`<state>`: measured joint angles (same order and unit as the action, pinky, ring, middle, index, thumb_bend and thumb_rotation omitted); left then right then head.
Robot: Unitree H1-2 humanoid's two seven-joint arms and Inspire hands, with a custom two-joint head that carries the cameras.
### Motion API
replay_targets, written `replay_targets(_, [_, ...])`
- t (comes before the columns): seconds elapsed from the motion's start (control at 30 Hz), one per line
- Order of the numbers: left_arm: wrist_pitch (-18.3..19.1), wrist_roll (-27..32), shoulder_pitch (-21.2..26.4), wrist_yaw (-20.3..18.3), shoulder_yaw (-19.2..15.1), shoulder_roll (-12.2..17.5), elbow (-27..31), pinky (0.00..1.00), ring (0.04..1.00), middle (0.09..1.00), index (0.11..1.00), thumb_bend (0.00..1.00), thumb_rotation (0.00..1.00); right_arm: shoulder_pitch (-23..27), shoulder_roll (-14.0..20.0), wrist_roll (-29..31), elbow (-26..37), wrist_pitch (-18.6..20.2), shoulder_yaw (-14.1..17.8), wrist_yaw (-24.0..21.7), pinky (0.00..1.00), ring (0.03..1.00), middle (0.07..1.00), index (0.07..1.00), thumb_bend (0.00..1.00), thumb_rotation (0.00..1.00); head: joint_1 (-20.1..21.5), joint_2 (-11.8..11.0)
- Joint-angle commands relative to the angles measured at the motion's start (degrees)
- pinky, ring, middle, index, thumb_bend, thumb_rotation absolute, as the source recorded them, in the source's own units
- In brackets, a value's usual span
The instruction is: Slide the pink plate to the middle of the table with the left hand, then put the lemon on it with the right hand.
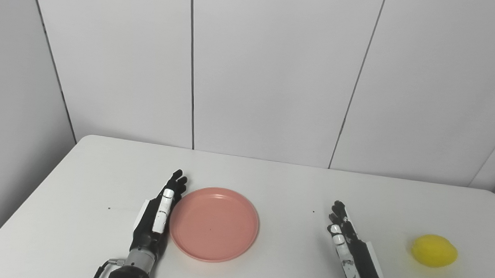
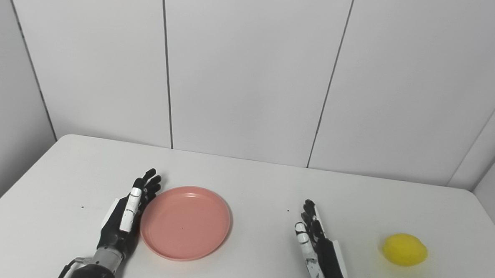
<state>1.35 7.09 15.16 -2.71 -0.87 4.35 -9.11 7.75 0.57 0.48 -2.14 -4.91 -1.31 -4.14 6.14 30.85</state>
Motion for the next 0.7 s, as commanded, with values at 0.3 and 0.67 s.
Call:
replay_targets(0.3, [1.5, -3.4, -0.6, -1.6, 4.8, -1.9, 4.8, 0.99, 0.958, 0.951, 0.961, 0.67, 1.0, 1.3, -1.0, -0.3, 0.9, -0.8, -0.2, 1.5, 0.96, 0.97, 0.971, 0.96, 0.64, 0.86, 2.9, 1.3])
replay_targets(0.67, [2.4, -3.2, -1.2, -2.5, 6.8, -2.9, 5.6, 1.0, 0.958, 0.953, 0.957, 0.71, 1.0, 1.8, 1.2, -1.0, 2.7, 1.7, -0.8, 0.1, 1.0, 1.0, 1.0, 0.998, 0.69, 0.94, 5.9, 1.9])
